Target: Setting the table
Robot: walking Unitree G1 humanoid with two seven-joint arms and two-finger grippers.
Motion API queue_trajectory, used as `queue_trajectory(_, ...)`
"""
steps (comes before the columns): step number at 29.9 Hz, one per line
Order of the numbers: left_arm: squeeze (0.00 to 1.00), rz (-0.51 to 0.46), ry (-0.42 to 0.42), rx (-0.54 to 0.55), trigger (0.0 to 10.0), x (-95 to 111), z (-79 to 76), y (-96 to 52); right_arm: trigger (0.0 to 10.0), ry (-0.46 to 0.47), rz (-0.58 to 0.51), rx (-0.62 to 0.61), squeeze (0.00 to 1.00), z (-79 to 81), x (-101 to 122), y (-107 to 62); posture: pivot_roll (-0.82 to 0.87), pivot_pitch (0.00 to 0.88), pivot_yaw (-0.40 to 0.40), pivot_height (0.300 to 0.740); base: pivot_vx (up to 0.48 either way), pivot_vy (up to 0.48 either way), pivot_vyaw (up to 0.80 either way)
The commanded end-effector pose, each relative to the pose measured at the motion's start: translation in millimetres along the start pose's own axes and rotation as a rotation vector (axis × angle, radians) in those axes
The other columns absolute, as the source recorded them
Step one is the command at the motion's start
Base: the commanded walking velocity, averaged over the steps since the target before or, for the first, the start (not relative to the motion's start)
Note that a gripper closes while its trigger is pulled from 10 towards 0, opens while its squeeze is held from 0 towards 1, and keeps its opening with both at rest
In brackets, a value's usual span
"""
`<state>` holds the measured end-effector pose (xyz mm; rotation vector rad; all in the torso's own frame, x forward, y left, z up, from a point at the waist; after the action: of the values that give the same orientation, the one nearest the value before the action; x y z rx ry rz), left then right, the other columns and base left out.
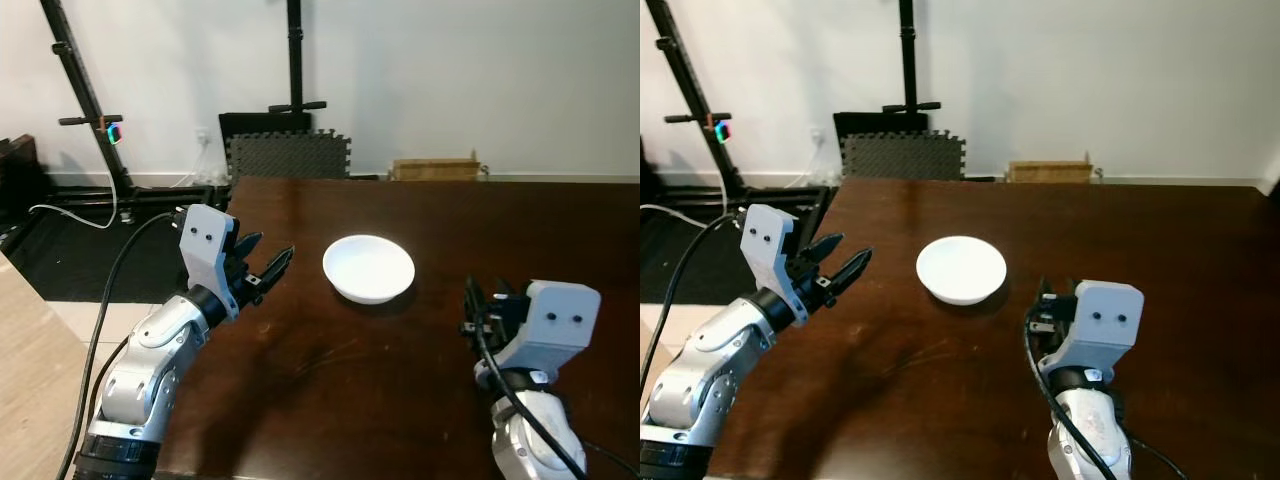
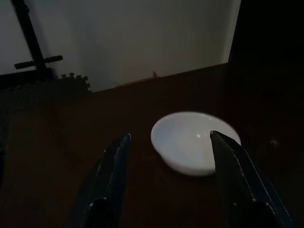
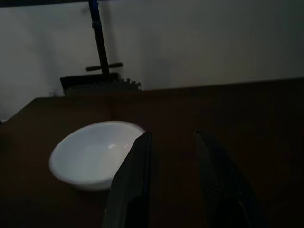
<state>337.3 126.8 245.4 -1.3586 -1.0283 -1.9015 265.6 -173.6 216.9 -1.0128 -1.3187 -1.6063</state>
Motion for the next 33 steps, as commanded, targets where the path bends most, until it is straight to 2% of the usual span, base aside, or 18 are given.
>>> queue_trajectory(1,0.0,0.036,0.001,0.017,10.0,-7.6,3.3,-3.5,10.0,0.003,0.016,0.001,0.0,0.6,-3.2,-1.5,-0.05,0.021,0.082,0.74,-0.296,0.382,0.0)
queue_trajectory(5,0.0,0.047,0.011,0.026,10.0,-9.4,3.8,-3.0,10.0,0.003,0.017,0.0,0.0,0.8,-3.4,-1.8,-0.04,0.022,0.083,0.74,0.0,0.415,0.0)
queue_trajectory(9,0.0,0.051,0.013,0.029,10.0,-10.3,4.2,-2.8,10.0,0.003,0.018,0.0,0.0,1.6,-3.6,-2.0,-0.04,0.025,0.085,0.74,0.0,0.0,0.0)
queue_trajectory(13,0.0,0.049,-0.034,0.045,10.0,-10.1,5.7,-1.9,10.0,0.001,0.02,-0.001,0.0,1.3,-4.0,-2.3,-0.04,0.026,0.085,0.74,0.0,0.0,0.0)
queue_trajectory(24,0.0,0.078,0.015,0.057,10.0,-14.4,6.2,-0.5,10.0,-0.019,0.027,-0.005,0.0,1.0,-5.2,-2.1,-0.04,0.027,0.083,0.74,0.0,0.0,0.0)
queue_trajectory(27,0.0,0.084,-0.006,0.047,10.0,-15.2,4.6,0.0,10.0,-0.028,0.029,-0.011,0.0,0.5,-5.4,-2.0,-0.04,0.028,0.084,0.74,0.0,0.0,0.0)
queue_trajectory(30,0.0,0.09,-0.062,0.022,10.0,-15.2,3.8,-0.4,10.0,-0.033,0.022,-0.015,0.0,-0.1,-3.1,-1.0,-0.04,0.029,0.085,0.74,0.0,0.0,0.0)
queue_trajectory(33,0.0,0.088,-0.048,0.011,10.0,-13.5,6.9,-1.1,10.0,-0.042,0.006,-0.018,0.0,-1.4,1.3,0.7,-0.04,0.031,0.085,0.74,0.0,0.0,0.0)
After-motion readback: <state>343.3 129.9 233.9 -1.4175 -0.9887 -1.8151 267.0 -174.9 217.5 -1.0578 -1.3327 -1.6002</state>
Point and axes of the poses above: a point about 5 cm out from each wrist's last joint towards the gripper, its own y axis pointing out of the wrist towards the gripper, its own x axis along the axis of the wrist's last joint, z = x × y, the point moved 1 cm from there along y, pointing out of the wrist towards the gripper, and after that the axes turned 6 degrees about y, right-handed, at the moved point
